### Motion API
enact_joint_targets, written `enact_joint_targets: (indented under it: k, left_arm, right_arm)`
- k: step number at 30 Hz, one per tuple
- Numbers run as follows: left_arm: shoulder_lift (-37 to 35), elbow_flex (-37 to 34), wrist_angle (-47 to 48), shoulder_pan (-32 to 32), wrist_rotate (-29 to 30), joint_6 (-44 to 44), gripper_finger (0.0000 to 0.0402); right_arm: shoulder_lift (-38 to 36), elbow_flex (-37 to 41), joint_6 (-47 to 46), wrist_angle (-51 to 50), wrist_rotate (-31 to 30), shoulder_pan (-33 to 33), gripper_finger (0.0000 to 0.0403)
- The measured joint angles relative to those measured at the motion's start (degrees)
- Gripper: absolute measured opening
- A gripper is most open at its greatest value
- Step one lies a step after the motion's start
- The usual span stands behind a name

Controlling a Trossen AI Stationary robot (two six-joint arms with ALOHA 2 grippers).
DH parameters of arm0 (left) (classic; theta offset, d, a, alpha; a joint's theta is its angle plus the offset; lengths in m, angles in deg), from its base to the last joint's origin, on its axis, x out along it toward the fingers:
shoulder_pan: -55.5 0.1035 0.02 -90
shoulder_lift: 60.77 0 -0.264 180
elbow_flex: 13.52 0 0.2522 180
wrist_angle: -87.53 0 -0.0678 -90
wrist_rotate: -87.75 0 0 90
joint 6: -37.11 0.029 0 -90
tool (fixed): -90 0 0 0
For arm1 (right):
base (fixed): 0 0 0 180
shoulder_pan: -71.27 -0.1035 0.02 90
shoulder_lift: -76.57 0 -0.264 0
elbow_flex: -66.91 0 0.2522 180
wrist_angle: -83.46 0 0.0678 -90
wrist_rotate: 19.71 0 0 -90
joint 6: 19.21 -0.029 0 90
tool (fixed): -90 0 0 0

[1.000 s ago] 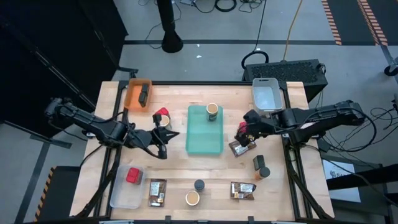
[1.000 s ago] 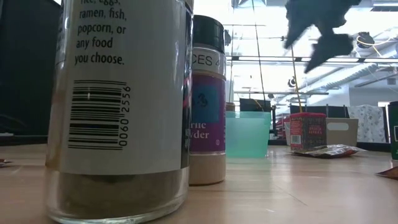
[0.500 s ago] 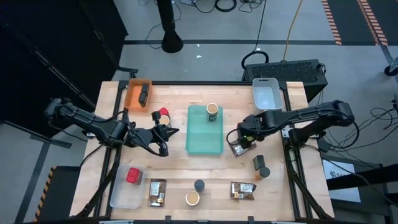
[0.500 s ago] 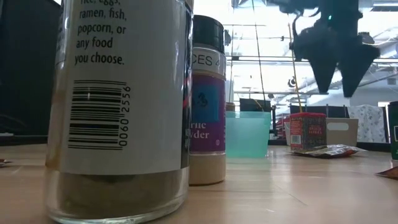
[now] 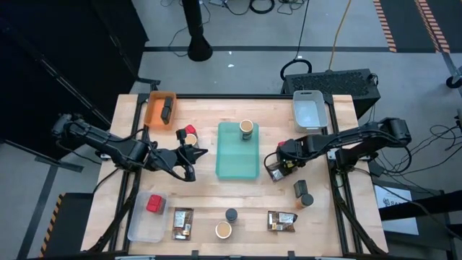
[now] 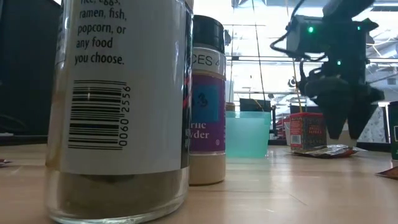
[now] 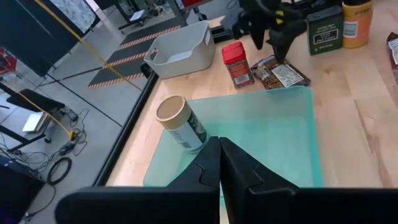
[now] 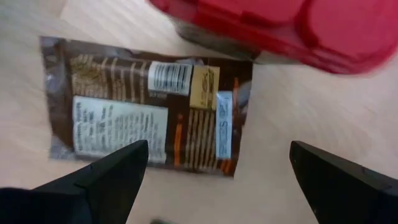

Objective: Sort spices by type
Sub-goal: Put the top orange seasoning pack into the gray bin

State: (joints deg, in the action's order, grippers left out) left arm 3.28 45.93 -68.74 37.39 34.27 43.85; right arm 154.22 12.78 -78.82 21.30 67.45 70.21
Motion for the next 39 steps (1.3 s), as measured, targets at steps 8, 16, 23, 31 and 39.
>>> enact_joint_targets:
  k: [8, 16, 23, 31, 39]
  left_arm:
    - [0.0, 0.0, -0.1, 0.2, 0.0, -0.4, 0.0004]
    - [0.0, 0.0, -0.2, 0.2, 0.0, -0.4, 0.0004]
    - [0.0, 0.0, -0.2, 0.2, 0.0, -0.4, 0.0004]
    - [0.0, 0.0, -0.2, 0.2, 0.0, -0.4, 0.0004]
    - [0.0, 0.0, -0.2, 0.2, 0.0, -0.5, 0.0004]
  right_arm:
    - [0.1, 4.0, 2.4, 7.9, 0.3, 1.7, 0.0348]
    - [0.1, 4.0, 4.5, 10.0, 1.2, 1.8, 0.0208]
    - [0.1, 4.0, 5.3, 11.2, 1.2, 1.8, 0.0089]
    - [0.1, 4.0, 5.5, 11.2, 1.4, 1.8, 0.0024]
    - [-4.0, -0.7, 7.9, 9.8, 4.8, 1.7, 0.0005]
